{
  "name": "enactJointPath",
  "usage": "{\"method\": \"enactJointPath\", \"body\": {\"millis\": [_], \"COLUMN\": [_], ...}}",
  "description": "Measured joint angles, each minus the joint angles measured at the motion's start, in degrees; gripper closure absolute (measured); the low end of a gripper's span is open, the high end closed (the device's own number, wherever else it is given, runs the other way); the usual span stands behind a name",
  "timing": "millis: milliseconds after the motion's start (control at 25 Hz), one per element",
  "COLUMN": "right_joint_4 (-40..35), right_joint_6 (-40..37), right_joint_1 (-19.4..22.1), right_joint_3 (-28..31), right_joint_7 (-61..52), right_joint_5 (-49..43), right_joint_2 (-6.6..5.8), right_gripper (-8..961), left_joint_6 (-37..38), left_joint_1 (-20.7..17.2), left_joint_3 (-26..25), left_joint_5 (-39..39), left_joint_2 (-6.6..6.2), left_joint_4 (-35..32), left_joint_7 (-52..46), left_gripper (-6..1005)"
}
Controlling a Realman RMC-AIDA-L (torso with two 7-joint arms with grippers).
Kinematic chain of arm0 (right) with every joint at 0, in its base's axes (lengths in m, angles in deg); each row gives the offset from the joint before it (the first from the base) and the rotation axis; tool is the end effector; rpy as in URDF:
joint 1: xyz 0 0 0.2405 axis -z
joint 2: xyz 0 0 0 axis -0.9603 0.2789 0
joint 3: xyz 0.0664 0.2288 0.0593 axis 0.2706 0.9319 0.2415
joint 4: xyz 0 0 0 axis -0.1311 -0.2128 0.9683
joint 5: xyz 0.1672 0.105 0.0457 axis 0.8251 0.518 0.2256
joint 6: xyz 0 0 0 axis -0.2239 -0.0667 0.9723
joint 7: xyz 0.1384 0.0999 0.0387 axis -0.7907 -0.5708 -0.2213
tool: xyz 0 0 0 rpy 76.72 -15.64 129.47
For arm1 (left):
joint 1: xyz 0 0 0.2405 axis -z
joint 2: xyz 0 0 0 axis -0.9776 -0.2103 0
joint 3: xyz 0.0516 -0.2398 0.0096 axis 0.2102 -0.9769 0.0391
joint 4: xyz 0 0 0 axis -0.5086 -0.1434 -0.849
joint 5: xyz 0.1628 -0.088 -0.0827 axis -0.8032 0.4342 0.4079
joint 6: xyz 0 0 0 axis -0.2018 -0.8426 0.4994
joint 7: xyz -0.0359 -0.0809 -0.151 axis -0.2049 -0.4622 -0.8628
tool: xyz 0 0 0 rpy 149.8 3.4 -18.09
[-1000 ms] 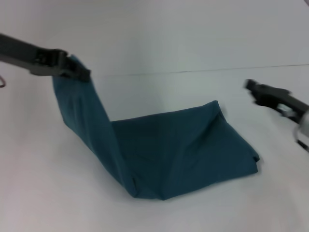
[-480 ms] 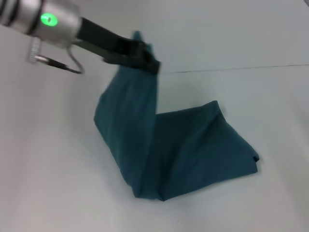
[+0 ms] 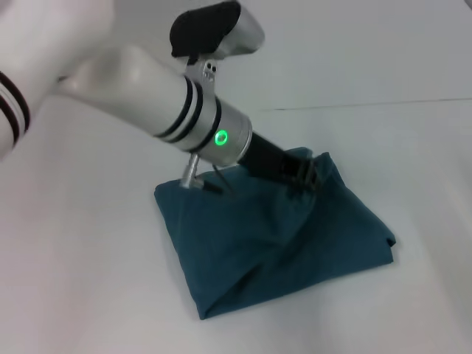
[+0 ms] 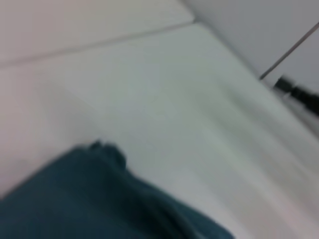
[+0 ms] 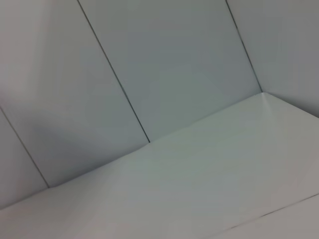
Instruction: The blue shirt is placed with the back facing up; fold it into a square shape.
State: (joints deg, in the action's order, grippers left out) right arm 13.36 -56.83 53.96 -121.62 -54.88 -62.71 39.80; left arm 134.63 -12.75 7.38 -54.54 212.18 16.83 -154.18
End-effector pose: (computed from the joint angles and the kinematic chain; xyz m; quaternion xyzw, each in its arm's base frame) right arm 0.3789 0.3620 0.0830 -0.6372 0.4558 0.3445 0.5174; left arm -0.0552 0.4060 -0.1187 -0.9013 -0.4251 -0.0217 0.0800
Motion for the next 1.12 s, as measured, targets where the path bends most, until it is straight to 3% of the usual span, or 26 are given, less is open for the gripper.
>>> {"method": "enactJointPath", "body": {"millis": [240,560,680,800,920,1120], "right_joint_4": [-0.11,-0.44,-0.98,-2.47,-7.04,-19.99], "right_joint_6": [-0.12,-0.81,-2.56,-4.53,-8.09,-18.45], "right_joint_1": [-0.05,-0.52,-0.29,-0.17,-0.19,-1.4], "right_joint_3": [0.34,-0.17,-0.27,-0.26,-0.26,-0.24], "right_joint_7": [-0.24,-0.25,-0.27,-1.67,-6.67,-22.11], "right_joint_5": [-0.05,-0.09,-1.64,-5.47,-13.8,-30.46], "right_joint_2": [-0.02,-0.14,-0.15,-0.17,-0.17,-0.18], "right_gripper": [955,955,955,955,955,954], "left_joint_6": [-0.63,3.98,5.22,6.49,7.37,12.73], "left_joint_1": [-2.68,-4.16,-5.1,-9.13,-15.48,-26.08], "left_joint_3": [2.38,3.12,3.29,2.63,1.29,-7.16], "left_joint_5": [8.64,16.09,16.14,16.18,16.19,16.21], "left_joint_2": [0.01,-0.05,-0.11,-0.44,-0.76,-0.83], "left_joint_4": [2.19,1.45,0.53,-4.68,-12.1,-22.58], "left_joint_7": [0.26,5.08,5.71,7.77,10.41,19.97], "left_gripper": [923,525,459,394,328,176]}}
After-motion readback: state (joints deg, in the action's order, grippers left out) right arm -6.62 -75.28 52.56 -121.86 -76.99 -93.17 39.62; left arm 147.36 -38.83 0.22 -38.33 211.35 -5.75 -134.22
